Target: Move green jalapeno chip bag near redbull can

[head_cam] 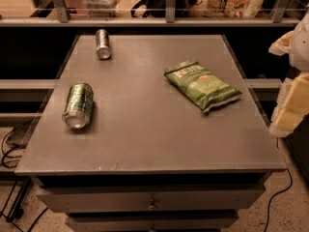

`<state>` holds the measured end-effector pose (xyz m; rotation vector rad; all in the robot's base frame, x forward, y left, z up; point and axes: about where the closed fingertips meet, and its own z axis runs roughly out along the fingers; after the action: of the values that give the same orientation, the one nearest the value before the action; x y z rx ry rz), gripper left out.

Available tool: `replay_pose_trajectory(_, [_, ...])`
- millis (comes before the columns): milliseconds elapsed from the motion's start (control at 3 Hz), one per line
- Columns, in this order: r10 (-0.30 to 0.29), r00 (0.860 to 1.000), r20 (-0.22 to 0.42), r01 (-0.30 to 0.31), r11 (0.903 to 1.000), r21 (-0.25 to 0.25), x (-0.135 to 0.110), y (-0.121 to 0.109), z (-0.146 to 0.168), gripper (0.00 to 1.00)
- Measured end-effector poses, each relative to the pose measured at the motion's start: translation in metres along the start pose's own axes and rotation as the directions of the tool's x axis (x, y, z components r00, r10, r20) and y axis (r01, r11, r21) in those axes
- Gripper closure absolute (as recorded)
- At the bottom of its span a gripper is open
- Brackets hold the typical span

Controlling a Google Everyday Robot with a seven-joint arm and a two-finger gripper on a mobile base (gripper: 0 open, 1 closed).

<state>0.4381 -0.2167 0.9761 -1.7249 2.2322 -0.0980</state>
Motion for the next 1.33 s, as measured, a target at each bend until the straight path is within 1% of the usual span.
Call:
replay_pose_trajectory(333, [0.000,1.000,0.000,0.000,1.0000,0.000,0.000,0.000,0.000,0.00])
replay_pose_trajectory(667, [0.006,1.000,0.019,-0.007,0.9999,0.012,-0.001,-0.003,-0.001,0.00])
replay_pose_trajectory(1000, [0.016,0.992,0.128,-0.019,0.9996,0.020,-0.009,-0.011,0.005,0.00])
replay_pose_trajectory(1333, [0.037,0.957,0.286,-0.043,0.9989,0.018,-0.034,-0.030,0.028,0.00])
